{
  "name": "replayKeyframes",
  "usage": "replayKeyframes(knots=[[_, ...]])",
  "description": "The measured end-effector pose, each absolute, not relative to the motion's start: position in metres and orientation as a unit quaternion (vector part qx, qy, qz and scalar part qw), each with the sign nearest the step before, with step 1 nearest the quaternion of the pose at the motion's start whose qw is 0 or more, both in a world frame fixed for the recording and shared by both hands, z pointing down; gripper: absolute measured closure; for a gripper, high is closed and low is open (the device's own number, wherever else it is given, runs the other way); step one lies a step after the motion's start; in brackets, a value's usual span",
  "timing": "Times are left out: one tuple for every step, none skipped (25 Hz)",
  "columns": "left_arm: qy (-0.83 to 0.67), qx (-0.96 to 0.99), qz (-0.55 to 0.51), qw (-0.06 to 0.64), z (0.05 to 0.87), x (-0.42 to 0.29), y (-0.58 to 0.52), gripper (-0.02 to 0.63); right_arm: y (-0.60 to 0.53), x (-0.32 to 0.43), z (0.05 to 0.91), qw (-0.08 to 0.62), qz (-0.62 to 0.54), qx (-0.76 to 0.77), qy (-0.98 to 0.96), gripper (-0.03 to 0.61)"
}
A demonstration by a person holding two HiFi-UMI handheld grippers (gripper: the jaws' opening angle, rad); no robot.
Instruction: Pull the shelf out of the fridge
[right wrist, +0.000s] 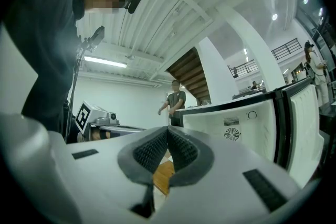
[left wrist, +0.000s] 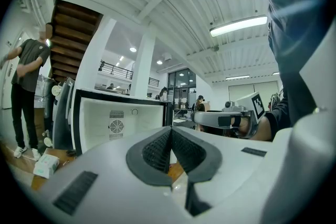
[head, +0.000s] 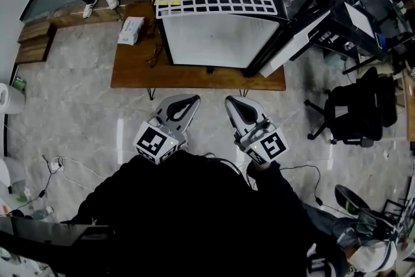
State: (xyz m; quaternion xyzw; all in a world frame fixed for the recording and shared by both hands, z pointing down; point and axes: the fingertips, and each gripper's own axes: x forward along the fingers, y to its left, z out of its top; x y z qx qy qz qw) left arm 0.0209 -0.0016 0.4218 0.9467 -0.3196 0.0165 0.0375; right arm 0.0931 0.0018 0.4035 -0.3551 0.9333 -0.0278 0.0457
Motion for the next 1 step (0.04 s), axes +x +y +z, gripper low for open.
replayKeyframes(knots=[[-0.319,0.947,0.017,0.038,0.422,0.0185,-0.0027,0.607,0.0007,0.0903,0.4033,0.045,-0.028,-0.355,0.933,0.574]])
